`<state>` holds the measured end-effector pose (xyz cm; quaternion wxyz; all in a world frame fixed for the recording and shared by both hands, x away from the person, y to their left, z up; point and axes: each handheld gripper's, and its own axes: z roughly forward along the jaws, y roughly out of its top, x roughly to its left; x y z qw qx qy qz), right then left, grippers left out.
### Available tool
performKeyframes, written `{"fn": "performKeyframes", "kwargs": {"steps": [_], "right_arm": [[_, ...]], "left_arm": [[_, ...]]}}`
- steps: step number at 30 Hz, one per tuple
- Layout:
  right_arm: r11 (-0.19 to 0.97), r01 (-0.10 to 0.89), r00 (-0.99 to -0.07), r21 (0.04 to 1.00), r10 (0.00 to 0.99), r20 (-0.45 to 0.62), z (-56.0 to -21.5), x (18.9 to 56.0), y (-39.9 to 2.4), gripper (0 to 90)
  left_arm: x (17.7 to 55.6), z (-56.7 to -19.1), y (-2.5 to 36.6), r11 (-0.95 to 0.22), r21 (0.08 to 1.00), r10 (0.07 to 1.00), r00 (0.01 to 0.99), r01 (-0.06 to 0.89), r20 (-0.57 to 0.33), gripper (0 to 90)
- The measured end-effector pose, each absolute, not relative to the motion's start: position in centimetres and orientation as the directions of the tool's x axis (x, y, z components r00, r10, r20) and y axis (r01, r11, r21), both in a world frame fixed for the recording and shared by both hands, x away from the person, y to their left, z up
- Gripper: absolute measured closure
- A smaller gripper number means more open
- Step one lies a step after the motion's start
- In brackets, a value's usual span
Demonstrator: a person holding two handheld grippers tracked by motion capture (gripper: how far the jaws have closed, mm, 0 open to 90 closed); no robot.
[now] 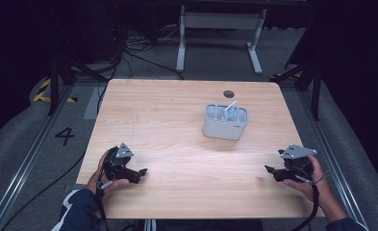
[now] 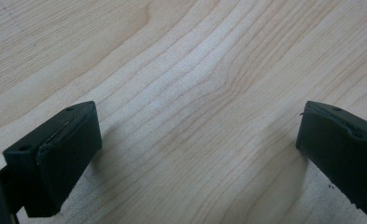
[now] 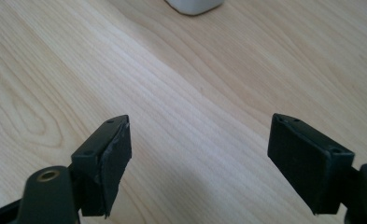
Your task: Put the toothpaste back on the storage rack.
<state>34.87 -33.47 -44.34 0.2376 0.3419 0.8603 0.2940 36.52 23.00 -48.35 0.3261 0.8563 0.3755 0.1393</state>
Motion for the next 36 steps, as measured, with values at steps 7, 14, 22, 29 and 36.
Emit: {"fn": "performKeyframes", "kwargs": {"steps": [7, 14, 22, 29, 36], "right_arm": [[0.552, 0.469, -0.639, 0.689, 0.751, -0.166, -45.4, 33.8, -35.1, 20.9], [0.482, 0.500, -0.606, 0.720, 0.788, -0.107, -46.7, 32.8, -36.6, 20.6], [0.397, 0.538, -0.572, 0.744, 0.820, -0.024, -48.6, 32.3, -38.0, 18.2], [0.374, 0.562, -0.557, 0.738, 0.830, 0.003, -48.7, 32.6, -38.3, 16.1], [0.365, 0.568, -0.548, 0.738, 0.836, 0.008, -48.7, 32.4, -38.3, 16.1]], "left_arm": [[36.5, -48.3, 23.0, -0.506, 0.663, 0.734, 0.679, 0.552, -0.006, 0.6], [36.5, -48.4, 23.0, -0.505, 0.664, 0.734, 0.679, 0.552, -0.006, 0.5], [36.5, -48.4, 23.0, -0.503, 0.663, 0.733, 0.680, 0.554, -0.012, 0.2], [36.6, -48.4, 22.9, -0.503, 0.663, 0.735, 0.678, 0.554, -0.009, 0.2], [36.6, -48.4, 22.9, -0.500, 0.663, 0.737, 0.675, 0.557, -0.011, 0.2]]}}
